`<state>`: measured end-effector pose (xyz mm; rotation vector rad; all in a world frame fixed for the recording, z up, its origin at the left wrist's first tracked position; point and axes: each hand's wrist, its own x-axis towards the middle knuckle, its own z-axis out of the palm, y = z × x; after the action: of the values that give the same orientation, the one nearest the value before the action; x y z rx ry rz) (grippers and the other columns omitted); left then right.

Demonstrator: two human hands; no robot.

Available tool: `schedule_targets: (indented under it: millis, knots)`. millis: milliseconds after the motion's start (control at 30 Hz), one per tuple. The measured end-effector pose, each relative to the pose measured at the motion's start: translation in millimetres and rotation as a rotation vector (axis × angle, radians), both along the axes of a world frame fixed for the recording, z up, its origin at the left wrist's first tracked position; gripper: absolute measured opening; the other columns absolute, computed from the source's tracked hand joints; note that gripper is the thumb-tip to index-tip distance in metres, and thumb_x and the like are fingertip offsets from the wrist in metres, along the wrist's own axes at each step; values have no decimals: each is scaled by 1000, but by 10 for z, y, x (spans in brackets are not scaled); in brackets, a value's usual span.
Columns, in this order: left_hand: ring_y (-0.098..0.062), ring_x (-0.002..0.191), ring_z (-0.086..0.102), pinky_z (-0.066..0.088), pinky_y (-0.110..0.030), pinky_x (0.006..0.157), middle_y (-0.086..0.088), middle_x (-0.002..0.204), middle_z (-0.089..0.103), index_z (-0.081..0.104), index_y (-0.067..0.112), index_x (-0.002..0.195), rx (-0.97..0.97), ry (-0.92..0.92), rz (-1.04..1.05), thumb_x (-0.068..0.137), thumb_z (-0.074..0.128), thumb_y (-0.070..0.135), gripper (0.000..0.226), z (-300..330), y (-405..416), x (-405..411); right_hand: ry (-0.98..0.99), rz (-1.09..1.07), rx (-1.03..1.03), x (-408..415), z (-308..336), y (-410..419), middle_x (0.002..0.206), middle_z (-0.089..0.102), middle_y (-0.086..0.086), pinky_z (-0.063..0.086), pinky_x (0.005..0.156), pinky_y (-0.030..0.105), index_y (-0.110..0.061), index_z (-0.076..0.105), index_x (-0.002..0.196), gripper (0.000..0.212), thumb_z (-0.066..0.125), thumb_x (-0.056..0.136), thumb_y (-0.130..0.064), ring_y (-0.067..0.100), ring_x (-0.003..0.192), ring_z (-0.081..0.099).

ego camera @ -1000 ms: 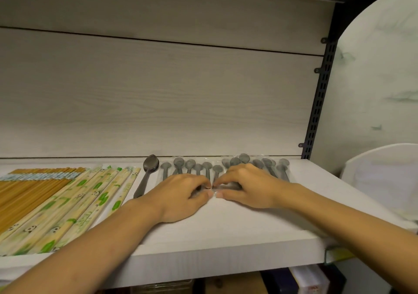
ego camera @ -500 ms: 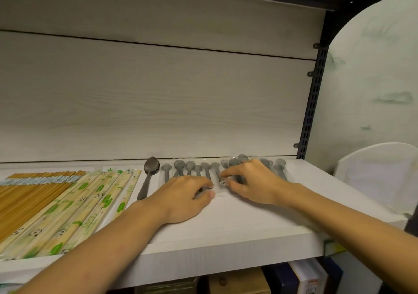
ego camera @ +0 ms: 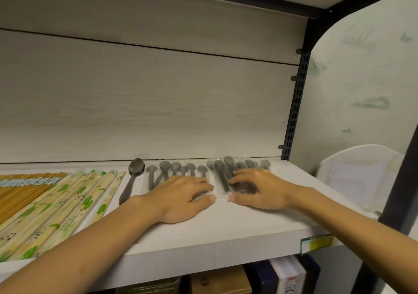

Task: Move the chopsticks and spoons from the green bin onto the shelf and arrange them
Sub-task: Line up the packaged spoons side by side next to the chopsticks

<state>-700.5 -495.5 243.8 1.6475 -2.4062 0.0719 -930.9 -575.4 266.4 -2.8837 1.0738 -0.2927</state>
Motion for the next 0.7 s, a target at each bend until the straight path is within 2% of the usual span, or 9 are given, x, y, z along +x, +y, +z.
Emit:
schedule_targets:
  millis: [33, 133, 200, 267, 367, 500, 633, 700]
  knots:
    - [-12, 134, 39, 31, -35, 110, 11, 141, 48, 45, 29, 139, 0, -30, 15, 98, 26, 55, 53, 14, -17, -28, -10, 12, -22, -12, -20, -2, 146, 47, -3, 24, 112, 28, -25, 55, 135, 58, 54, 88, -59, 13, 138, 36]
    - [-17, 133, 40, 31, -39, 109, 3, 138, 50, 47, 27, 137, 13, -84, 63, 97, 24, 57, 55, 37, -59, -68, -53, 38, -91, -33, -23, 6, 128, 61, -5, 41, 103, 31, -22, 61, 127, 50, 55, 90, -55, 13, 118, 52]
    - [-18, 126, 46, 35, -40, 105, 2, 130, 56, 52, 27, 128, -25, -92, 69, 91, 18, 64, 63, 35, -77, -82, -73, 44, -102, -72, -13, 10, 121, 63, -5, 46, 95, 32, -22, 61, 126, 53, 53, 89, -59, 12, 110, 55]
    - [-17, 122, 49, 37, -38, 102, 6, 126, 59, 52, 29, 125, -65, -92, 79, 88, 17, 66, 64, 48, -75, -133, -81, 55, -98, -134, -14, -13, 122, 62, -7, 46, 94, 32, -24, 61, 125, 59, 47, 86, -66, 11, 109, 55]
    - [-17, 126, 46, 35, -38, 103, 8, 134, 55, 42, 34, 138, -113, -60, 98, 95, 31, 56, 49, 73, -100, -273, -62, 56, -81, -228, -20, -76, 125, 60, -6, 46, 96, 34, -26, 59, 128, 56, 53, 86, -62, 12, 112, 54]
    - [-18, 121, 50, 38, -36, 98, 7, 130, 59, 34, 40, 144, -131, -7, 91, 95, 37, 55, 51, 71, -155, -480, -64, 104, -82, -257, -53, -115, 120, 63, -7, 48, 92, 36, -30, 59, 128, 51, 51, 88, -61, 12, 107, 55]
    - [-19, 103, 60, 45, -36, 85, 7, 108, 69, 53, 42, 129, -127, 23, 113, 94, 38, 54, 40, 10, -275, -556, -53, 148, -140, -237, -65, -121, 101, 66, -9, 50, 80, 40, -33, 66, 119, 50, 39, 88, -62, 12, 92, 55]
    - [-20, 93, 62, 47, -34, 77, 5, 97, 71, 62, 38, 116, -139, 77, 137, 95, 41, 47, 31, 6, -293, -551, -58, 167, -176, -238, -50, -127, 96, 69, -10, 50, 77, 40, -32, 71, 108, 41, 43, 91, -56, 13, 87, 57]
